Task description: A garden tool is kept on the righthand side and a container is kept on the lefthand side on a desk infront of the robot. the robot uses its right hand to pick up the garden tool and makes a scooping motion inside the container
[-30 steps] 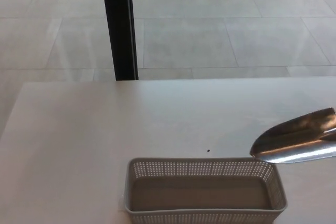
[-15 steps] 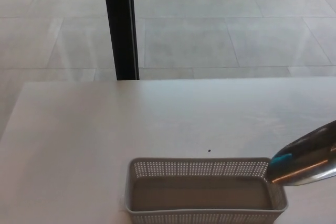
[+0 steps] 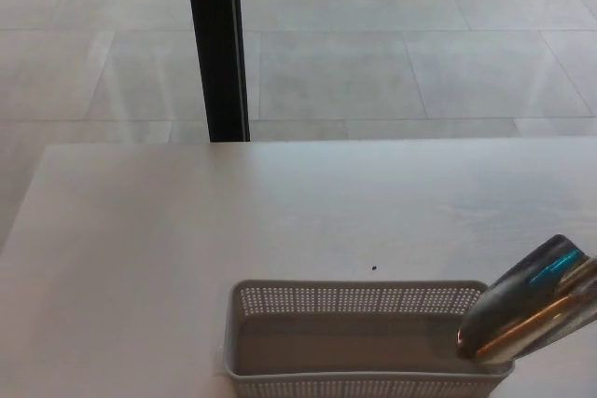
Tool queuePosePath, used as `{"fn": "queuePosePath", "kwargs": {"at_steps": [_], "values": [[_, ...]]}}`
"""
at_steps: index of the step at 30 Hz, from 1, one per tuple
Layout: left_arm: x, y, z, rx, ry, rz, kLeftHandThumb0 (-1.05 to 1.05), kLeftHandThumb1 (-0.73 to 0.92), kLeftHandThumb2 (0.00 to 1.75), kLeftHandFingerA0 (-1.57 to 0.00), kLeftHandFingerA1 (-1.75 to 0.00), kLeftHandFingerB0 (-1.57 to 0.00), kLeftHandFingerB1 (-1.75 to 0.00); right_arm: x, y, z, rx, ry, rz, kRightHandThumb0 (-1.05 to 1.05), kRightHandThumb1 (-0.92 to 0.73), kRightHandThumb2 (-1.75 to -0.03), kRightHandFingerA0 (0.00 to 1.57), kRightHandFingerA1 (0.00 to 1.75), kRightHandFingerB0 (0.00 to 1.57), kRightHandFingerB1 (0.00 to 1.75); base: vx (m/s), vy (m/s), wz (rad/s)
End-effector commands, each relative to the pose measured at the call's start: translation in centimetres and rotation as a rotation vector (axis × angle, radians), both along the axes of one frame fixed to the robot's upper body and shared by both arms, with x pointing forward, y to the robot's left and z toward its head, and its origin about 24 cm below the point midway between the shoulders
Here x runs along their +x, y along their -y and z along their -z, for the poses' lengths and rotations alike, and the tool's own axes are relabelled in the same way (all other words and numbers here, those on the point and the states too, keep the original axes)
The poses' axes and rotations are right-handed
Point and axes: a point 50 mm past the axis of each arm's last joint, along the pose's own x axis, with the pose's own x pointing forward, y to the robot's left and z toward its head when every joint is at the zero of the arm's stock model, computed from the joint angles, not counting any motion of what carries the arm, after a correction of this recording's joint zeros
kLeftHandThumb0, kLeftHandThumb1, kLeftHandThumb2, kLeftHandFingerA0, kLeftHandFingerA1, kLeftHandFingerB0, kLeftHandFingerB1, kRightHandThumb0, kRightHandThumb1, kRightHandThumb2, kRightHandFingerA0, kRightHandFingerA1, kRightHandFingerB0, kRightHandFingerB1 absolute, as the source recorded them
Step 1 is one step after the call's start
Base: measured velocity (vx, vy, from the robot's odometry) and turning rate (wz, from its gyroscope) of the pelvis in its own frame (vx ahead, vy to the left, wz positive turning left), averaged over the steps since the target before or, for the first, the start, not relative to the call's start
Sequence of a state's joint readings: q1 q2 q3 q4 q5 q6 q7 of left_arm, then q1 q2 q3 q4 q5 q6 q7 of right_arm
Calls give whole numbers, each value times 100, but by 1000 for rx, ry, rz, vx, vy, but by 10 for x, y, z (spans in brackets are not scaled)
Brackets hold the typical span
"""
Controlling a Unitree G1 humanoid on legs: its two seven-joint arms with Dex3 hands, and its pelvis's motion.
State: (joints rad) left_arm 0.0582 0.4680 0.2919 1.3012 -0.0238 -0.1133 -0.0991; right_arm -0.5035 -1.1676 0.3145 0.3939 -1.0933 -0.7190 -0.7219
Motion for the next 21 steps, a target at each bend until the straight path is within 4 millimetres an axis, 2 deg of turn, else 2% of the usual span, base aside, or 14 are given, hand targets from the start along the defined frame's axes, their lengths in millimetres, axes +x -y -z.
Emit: {"fn": "queuePosePath", "kwargs": {"at_steps": [1, 4, 5, 6, 7, 9, 10, 11, 12, 14, 17, 19, 20, 21], "values": [[0, -6, -6, 19, 9, 19, -53, 61, 58, -57, -63, -62, -45, 9, -15, 0, -42, -11, 112, -37, -55, -64, 94, 158, 99, 79, 0, 0, 0], [0, -5, -5, 13, 20, 11, -51, 60, 58, -61, -67, -62, -47, 11, -22, 2, -90, -4, 148, -36, -60, -58, 93, 163, 99, 80, 0, 0, 0], [-1, -5, -5, 3, 29, -5, -51, 59, 58, -69, -78, -66, -48, 13, -25, 2, -110, -4, 175, -38, -63, -62, 88, 170, 91, 98, 0, 0, 0], [-1, -5, -4, 2, 28, -1, -50, 59, 58, -75, -83, -68, -49, 14, -31, 4, -93, -38, 206, -34, -66, -64, 89, 172, 84, 129, 0, 0, 0], [-1, -5, -4, 5, 25, -2, -51, 59, 58, -68, -77, -67, -48, 15, -34, 5, -95, -43, 221, -32, -61, -70, 89, 175, 80, 146, 0, 0, 0], [-1, -4, -4, 2, 22, 5, -50, 60, 58, -71, -83, -66, -48, 15, -36, 7, -115, -61, 263, -32, -61, -73, 88, 175, 78, 147, 0, 0, 0], [-1, -5, -4, -4, 31, -7, -51, 59, 56, -72, -99, -69, -49, 16, -39, 10, -122, -66, 289, -33, -63, -75, 89, 175, 75, 153, 0, 0, 0], [-2, -5, -5, -5, 28, -7, -52, 59, 58, -62, -75, -62, -46, 17, -40, 11, -127, -74, 314, -35, -64, -78, 91, 175, 77, 154, 0, 0, 0], [-2, -5, -5, -2, 30, -11, -53, 58, 58, -66, -92, -63, -47, 17, -43, 13, -135, -90, 350, -33, -61, -84, 93, 175, 81, 149, 0, 0, 0], [-1, -6, -5, -5, 31, -17, -52, 57, 57, -69, -77, -64, -47, 16, -46, 16, -125, -110, 365, -33, -62, -91, 95, 175, 85, 142, 0, 0, 0], [0, -5, -5, -10, 36, -24, -50, 58, 58, -73, -87, -67, -47, 15, -51, 20, -118, -175, 401, -34, -64, -89, 95, 175, 81, 152, 0, 0, 0], [1, -5, -4, -14, 37, -27, -50, 58, 58, -74, -85, -67, -47, 13, -55, 22, -128, -190, 416, -35, -62, -89, 95, 175, 79, 152, 0, 0, 0], [0, -4, -4, -14, 32, -19, -50, 59, 58, -69, -75, -65, -46, 12, -58, 25, -138, -197, 417, -36, -64, -84, 94, 175, 78, 152, 0, 0, 0], [0, -4, -4, -15, 33, -23, -52, 58, 58, -67, -71, -63, -45, 9, -63, 32, -146, -204, 410, -36, -62, -90, 94, 175, 78, 152, 0, 0, 0]]}}
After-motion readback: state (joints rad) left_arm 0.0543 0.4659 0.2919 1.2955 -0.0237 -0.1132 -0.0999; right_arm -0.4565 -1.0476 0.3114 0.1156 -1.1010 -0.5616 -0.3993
